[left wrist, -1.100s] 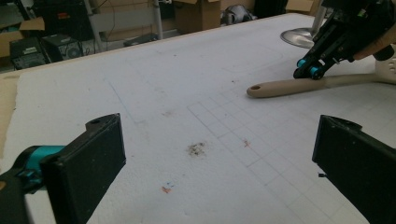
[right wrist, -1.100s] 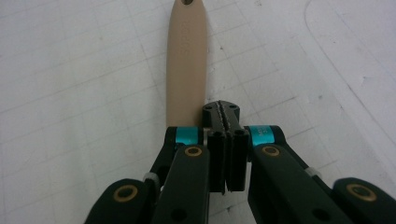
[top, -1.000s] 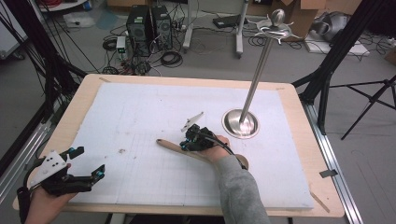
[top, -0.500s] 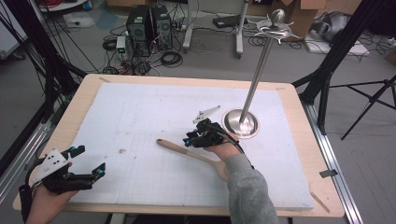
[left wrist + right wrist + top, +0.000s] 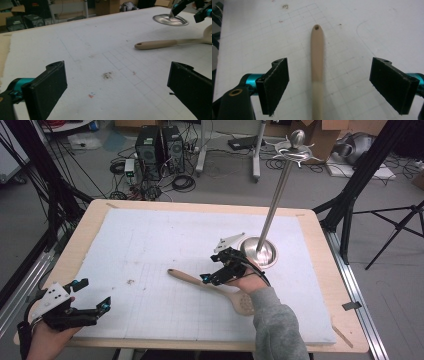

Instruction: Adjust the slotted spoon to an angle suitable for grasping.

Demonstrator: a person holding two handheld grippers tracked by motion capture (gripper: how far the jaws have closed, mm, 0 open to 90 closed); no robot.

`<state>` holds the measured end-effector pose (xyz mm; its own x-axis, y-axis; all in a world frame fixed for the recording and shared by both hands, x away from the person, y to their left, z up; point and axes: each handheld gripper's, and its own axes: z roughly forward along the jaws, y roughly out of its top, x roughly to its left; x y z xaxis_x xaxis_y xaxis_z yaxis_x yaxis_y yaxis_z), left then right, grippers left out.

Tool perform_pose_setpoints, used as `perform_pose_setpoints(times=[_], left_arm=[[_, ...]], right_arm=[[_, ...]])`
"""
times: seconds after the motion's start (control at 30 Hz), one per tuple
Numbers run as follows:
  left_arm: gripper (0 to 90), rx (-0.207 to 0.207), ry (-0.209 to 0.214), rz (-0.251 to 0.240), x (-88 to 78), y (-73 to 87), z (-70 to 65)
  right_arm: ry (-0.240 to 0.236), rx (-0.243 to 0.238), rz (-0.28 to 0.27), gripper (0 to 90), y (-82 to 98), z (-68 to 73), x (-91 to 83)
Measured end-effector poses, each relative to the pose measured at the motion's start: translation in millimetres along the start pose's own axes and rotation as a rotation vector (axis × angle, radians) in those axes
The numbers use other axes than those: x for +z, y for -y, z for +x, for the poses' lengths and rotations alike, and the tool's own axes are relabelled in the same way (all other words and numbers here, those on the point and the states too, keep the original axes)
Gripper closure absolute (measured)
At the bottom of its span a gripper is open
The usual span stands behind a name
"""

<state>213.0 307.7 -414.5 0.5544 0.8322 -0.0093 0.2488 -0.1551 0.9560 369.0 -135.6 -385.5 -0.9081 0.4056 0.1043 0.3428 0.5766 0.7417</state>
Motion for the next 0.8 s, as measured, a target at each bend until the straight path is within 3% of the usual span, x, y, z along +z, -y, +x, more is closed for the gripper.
perform_pose_setpoints(times=[0.07,0.27,0.4,0.8], left_arm=[[2.8,0.016,0.009,0.003,-0.1,-0.2,-4.6],[2.8,0.011,0.000,0.004,-2.2,0.8,-3.7],[2.8,0.008,0.003,0.012,-0.6,2.2,-3.0],[2.8,0.009,-0.002,0.006,-0.9,0.7,-4.3]], right_arm=[[0.011,-0.009,0.007,15.0,2.8,-1.5,-3.2],[0.017,-0.029,0.042,15.0,10.7,-2.0,-10.4],[0.024,-0.021,0.076,15.1,15.2,-2.5,-13.9],[0.052,-0.016,0.099,15.1,28.5,-6.8,-24.2]])
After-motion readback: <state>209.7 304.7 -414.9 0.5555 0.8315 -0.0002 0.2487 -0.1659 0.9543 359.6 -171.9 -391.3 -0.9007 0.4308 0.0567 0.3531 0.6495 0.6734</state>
